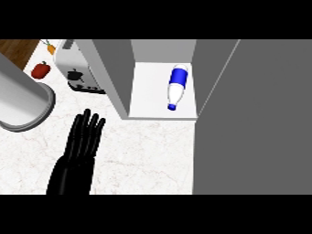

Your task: Pick up the bottled water, place it into the cabinet and close the cabinet

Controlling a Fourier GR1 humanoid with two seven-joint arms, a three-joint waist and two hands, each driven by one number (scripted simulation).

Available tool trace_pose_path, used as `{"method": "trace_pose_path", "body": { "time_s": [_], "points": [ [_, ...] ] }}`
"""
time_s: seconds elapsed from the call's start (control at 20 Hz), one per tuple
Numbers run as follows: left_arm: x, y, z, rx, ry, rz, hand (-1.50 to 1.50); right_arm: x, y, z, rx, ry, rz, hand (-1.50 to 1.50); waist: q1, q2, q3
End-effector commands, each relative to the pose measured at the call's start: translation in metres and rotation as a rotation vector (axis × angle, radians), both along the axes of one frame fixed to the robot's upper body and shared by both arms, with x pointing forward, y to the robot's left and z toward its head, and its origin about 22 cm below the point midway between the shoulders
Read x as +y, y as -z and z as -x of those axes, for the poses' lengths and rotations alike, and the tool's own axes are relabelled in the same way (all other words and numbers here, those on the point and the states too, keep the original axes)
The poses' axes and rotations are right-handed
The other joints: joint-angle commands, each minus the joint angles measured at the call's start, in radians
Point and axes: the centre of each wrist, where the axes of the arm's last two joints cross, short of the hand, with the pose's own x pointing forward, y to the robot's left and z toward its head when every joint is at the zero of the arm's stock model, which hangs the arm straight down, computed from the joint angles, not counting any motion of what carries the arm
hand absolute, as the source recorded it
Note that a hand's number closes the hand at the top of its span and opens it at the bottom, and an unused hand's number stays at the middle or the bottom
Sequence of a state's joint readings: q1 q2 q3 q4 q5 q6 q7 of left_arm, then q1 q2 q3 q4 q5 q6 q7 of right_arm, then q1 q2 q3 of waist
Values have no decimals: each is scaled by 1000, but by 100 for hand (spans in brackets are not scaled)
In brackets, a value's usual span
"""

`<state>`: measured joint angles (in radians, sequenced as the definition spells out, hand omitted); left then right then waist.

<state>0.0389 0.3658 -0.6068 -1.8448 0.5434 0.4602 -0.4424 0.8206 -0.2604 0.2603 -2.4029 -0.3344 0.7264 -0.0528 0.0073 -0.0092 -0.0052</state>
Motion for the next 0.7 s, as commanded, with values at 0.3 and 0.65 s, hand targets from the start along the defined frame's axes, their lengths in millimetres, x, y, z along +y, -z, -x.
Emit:
{"method": "trace_pose_path", "body": {
  "time_s": [0.3, 0.65],
  "points": [
    [29, -4, 13, 3, -65, 12, -150, 43, -58, 0, -220, -36, 134, 150, -13, -1, -2],
    [54, -2, 34, 17, -75, 6, -150, 75, -67, -6, -272, -83, 185, 150, 20, -8, -6]
  ]
}}
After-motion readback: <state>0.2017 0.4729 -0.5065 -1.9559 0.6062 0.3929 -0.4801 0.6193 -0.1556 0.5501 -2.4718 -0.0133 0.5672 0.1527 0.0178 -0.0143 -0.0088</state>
